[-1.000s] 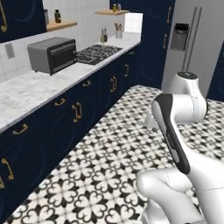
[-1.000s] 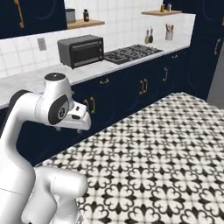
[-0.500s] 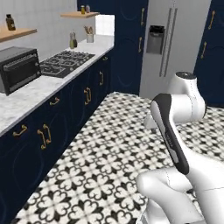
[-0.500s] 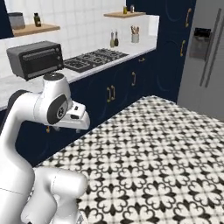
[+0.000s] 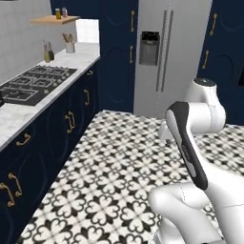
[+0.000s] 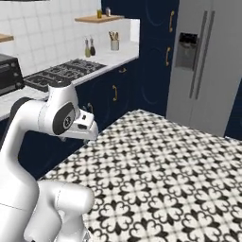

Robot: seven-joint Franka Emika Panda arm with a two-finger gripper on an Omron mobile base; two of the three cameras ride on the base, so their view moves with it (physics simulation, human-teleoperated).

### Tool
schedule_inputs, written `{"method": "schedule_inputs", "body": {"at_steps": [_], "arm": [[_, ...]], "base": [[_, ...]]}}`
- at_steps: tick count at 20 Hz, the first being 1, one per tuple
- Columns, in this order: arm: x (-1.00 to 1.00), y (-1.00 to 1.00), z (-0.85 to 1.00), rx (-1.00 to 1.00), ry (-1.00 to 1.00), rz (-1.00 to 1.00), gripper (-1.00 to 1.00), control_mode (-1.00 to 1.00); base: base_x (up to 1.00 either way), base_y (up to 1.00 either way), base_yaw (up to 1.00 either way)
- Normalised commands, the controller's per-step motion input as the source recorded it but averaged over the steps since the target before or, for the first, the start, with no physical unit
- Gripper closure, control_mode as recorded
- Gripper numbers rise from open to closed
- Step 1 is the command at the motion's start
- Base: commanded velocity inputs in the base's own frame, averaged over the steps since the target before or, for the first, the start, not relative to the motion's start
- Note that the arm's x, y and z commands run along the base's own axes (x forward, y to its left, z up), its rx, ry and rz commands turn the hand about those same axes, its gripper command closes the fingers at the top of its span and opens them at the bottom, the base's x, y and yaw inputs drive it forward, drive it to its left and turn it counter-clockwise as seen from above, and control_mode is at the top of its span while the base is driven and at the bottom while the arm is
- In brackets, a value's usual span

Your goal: Navigate to the range hood.

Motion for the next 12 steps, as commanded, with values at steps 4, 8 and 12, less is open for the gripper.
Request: {"method": "schedule_inputs", "body": {"at_steps": [4, 8, 12], "arm": [[0.00, 0.00, 0.00, 0.00, 0.00, 0.00, -1.00, 1.00], [0.00, 0.00, 0.00, 0.00, 0.00, 0.00, -1.00, 1.00], [0.00, 0.00, 0.00, 0.00, 0.00, 0.00, -1.00, 1.00]], "base": [[1.00, 0.00, -0.07], [1.00, -0.01, 0.12], [1.00, 0.00, 0.37]]}}
